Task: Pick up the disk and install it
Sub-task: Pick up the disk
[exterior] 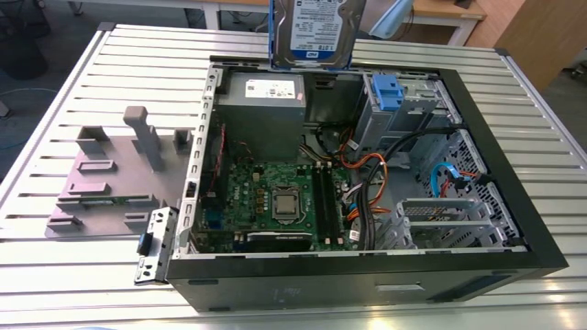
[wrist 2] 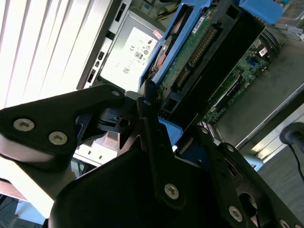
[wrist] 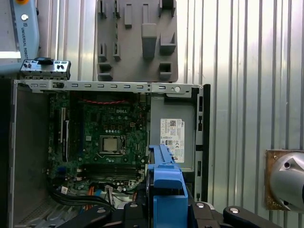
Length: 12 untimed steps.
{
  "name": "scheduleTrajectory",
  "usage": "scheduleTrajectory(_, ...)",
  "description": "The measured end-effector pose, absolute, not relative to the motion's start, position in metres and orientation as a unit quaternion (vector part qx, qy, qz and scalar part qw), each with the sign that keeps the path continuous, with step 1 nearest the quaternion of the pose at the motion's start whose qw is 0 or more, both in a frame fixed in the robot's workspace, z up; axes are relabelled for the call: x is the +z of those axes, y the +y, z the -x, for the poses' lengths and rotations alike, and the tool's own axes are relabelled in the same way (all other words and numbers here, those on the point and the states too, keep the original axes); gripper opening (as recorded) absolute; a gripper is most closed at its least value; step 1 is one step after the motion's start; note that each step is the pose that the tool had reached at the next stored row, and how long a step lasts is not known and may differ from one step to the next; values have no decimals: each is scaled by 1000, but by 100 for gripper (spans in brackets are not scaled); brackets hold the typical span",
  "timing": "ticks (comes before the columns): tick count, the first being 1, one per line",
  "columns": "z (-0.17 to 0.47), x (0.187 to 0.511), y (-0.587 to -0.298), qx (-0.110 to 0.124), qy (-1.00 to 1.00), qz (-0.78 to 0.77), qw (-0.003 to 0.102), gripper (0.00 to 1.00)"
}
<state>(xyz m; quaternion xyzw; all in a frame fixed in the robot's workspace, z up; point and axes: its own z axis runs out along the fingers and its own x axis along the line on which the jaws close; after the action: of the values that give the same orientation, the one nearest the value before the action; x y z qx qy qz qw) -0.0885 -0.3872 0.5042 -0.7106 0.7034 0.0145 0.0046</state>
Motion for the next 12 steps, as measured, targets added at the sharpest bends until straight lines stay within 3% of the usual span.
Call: scheduleTrajectory(12,89,504,-391,15,703,711,5,36)
